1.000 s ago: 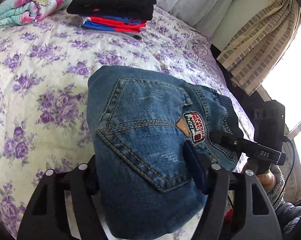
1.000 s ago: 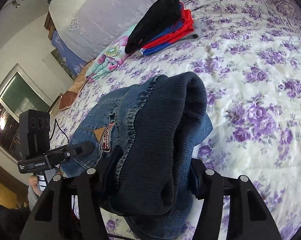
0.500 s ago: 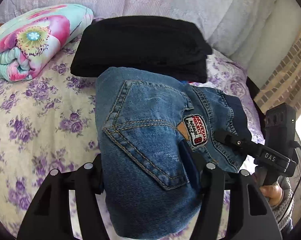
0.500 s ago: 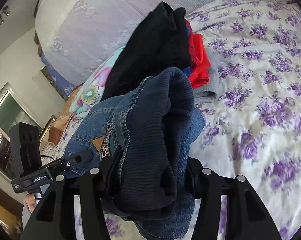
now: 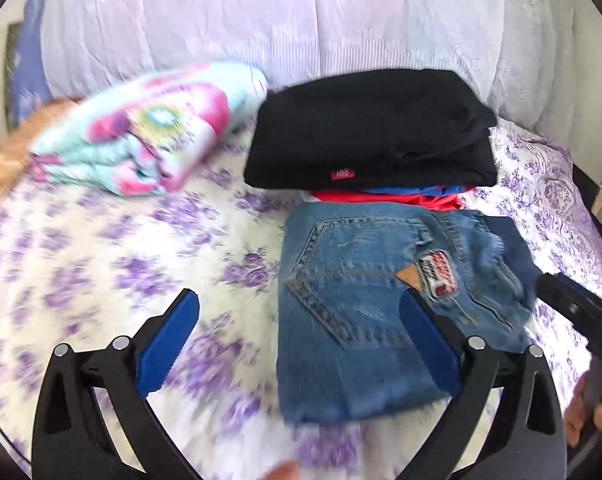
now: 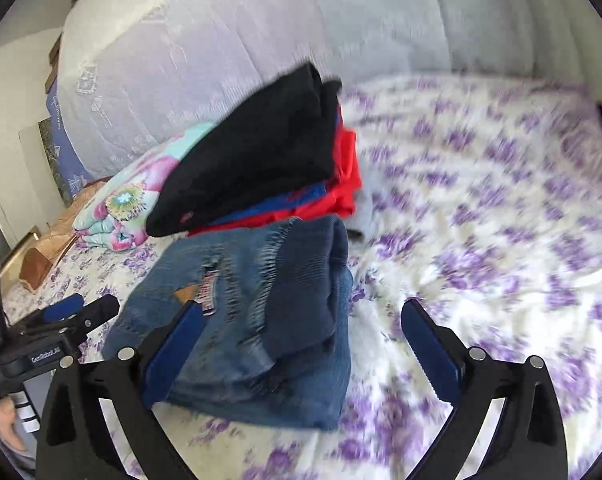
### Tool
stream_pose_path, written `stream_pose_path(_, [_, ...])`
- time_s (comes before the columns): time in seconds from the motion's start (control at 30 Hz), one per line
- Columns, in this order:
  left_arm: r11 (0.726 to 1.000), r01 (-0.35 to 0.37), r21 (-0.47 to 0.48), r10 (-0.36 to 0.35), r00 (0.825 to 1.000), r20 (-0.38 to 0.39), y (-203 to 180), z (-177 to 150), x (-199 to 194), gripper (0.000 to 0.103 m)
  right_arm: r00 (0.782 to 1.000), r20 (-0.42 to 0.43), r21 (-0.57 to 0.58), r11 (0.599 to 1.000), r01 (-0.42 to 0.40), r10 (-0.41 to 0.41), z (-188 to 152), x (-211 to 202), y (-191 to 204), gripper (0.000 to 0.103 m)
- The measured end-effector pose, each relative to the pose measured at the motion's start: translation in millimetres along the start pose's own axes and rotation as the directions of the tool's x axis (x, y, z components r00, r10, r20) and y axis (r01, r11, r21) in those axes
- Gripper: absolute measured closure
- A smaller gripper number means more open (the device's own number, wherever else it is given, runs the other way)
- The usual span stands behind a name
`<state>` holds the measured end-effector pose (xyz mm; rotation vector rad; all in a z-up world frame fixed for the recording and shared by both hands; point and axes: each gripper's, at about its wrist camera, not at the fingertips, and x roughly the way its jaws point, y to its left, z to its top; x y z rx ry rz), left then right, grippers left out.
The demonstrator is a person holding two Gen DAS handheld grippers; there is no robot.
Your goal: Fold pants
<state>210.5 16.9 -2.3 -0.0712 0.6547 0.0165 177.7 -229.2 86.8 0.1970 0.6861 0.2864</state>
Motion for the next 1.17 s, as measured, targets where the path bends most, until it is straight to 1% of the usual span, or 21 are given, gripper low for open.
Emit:
stream_pose_path(0.07, [0.999,-0.042,0.026,0.042,0.999,0.004,-9,-9,-17,0.005,0.999,0.035,-0.037,0.999,0.033,-0.031,-10,-18,14,0.003])
stream_pose_path(0.1, [0.998,-0.041,0.042,0.041,0.999,0.008,-13,-15,-23,0.005,0.998,0.038,-0.059,0.997,0.043,-0.041,-15,-25,21,0.003])
stream_pose_path(0.2, [0.994,-0.025,0.108,0.024,1.000,0.005,-29,-30,-37,0.005,0.997,0.023,-0.107,0.991,0.081,-0.079,-30,-34,32,0.003])
stream_pose_path(0.23, [0.993,-0.014,0.115,0.014,1.000,0.002,-27,-35,-36,0.005,0.996,0.017,-0.111,0.990,0.089,-0.088,-34,-36,33,0.003])
stream_pose_path(0.3, [0.993,0.010,0.120,-0.011,1.000,0.013,-30,-47,-39,0.005,0.997,-0.011,-0.113,0.991,0.074,-0.076,-39,-37,32,0.003])
stream_pose_path(0.37, [0.991,0.011,0.135,-0.013,1.000,0.011,-31,-56,-36,0.005,0.997,-0.036,-0.095,0.993,0.067,-0.071,-44,-39,26,0.003])
stream_pose_path(0.47, [0.991,-0.025,0.131,0.025,1.000,-0.002,-32,-57,-28,0.005,0.997,-0.055,-0.066,0.996,0.057,-0.061,-47,-35,21,0.003])
stream_pose_path(0.57, [0.995,-0.005,0.098,0.006,1.000,-0.010,-26,-57,-25,0.005,0.997,-0.066,-0.033,0.998,0.044,-0.047,-48,-32,15,0.003])
stream_pose_path(0.63, [0.996,-0.006,0.087,0.003,1.000,0.025,-21,-58,-27,0.005,0.997,-0.073,-0.023,0.999,0.037,-0.038,-49,-31,13,0.003])
stream_pose_path(0.7, [0.994,-0.039,0.105,0.035,0.999,0.041,-22,-58,-28,0.005,0.996,-0.078,-0.024,0.999,0.037,-0.039,-49,-30,13,0.003])
stream_pose_path(0.9, [0.991,-0.064,0.114,0.059,0.997,0.047,-23,-58,-29,0.005,0.997,-0.073,-0.020,0.999,0.035,-0.036,-49,-31,13,0.003])
stream_pose_path(1.17, [0.992,-0.063,0.114,0.061,0.998,0.025,-22,-57,-26,0.005,0.997,-0.073,-0.016,0.999,0.035,-0.036,-49,-32,13,0.003])
